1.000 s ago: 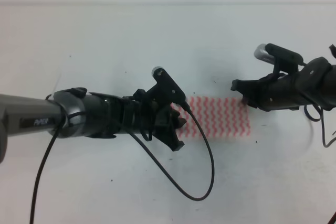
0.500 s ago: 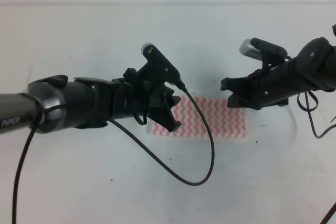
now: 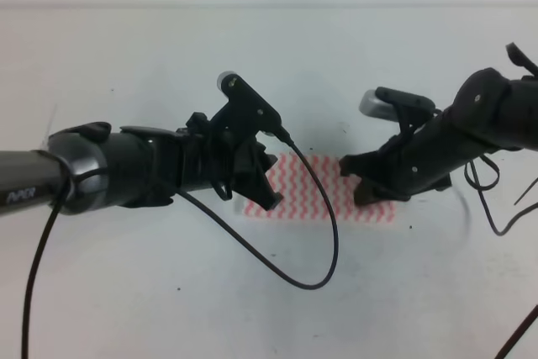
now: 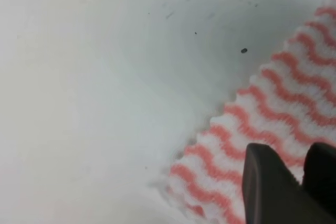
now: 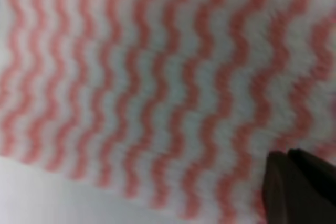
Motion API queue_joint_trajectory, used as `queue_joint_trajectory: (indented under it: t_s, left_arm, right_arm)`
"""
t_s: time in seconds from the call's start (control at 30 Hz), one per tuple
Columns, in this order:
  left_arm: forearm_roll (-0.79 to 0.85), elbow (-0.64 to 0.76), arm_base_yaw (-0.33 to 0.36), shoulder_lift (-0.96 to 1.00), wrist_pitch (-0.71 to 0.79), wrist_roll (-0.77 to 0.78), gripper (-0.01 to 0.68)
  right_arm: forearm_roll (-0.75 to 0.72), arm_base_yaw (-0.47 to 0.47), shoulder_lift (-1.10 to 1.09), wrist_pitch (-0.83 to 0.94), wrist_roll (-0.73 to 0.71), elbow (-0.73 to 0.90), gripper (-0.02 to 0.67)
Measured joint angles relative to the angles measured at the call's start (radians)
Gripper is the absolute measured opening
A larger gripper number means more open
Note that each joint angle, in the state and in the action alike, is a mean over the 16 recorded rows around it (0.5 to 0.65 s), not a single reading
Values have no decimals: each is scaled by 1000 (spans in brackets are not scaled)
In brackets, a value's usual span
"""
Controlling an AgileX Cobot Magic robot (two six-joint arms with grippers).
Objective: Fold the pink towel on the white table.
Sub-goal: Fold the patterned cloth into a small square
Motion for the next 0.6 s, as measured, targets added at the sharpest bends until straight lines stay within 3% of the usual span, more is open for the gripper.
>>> queue_joint_trajectory:
  t_s: [0.33, 0.6]
  left_arm:
    - [-5, 0, 0, -1, 18, -21, 148]
    - [14, -1, 16, -22, 80, -213, 96]
  right_arm:
    - [-119, 1, 21, 16, 85, -10, -18]
    - [-140, 1, 4, 39, 93, -46, -18]
